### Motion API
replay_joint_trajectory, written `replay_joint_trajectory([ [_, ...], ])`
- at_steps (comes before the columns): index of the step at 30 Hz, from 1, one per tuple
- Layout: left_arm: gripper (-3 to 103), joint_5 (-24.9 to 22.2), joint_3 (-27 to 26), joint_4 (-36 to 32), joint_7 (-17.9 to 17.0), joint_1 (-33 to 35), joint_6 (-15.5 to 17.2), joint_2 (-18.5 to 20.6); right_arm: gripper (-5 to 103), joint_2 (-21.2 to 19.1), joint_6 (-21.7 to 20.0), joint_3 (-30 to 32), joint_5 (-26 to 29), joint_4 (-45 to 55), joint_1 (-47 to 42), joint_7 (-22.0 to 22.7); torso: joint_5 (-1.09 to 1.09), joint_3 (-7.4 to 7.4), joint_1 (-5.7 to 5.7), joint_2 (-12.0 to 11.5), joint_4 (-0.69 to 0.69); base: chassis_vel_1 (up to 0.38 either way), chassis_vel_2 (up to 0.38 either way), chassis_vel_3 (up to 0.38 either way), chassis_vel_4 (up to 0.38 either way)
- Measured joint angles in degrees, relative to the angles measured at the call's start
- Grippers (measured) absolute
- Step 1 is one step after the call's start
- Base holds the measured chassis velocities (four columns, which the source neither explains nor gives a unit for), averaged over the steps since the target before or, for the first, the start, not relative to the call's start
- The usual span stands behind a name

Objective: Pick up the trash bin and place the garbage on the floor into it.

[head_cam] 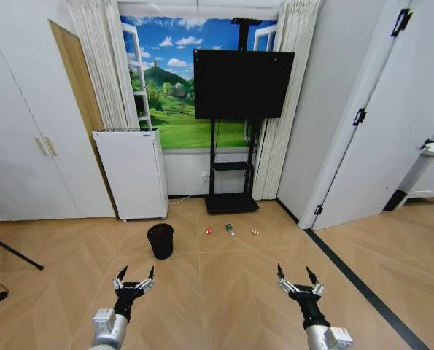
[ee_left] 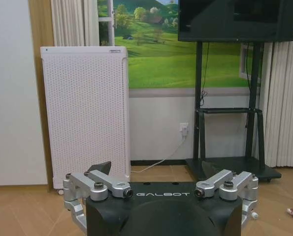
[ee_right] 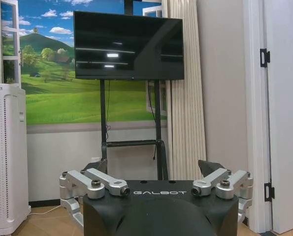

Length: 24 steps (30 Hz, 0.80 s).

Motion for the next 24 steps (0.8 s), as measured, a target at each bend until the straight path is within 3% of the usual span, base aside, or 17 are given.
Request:
replay_joint_trajectory([
  [19,100,3.1,0.7,0.8,3.0,0.6,0.0,-0.7,100,1.0,1.4,-1.0,-1.5,-1.1,-0.5,-0.1,0.00,0.00,0.01,0.0,-0.01,0.000,0.000,0.000,0.000],
  [24,100,4.0,0.5,-0.1,3.8,2.1,-0.1,-1.8,100,0.9,-0.6,-1.2,-1.7,-1.0,-0.7,-0.2,0.01,0.00,0.00,0.0,0.00,0.000,0.000,0.000,0.000],
])
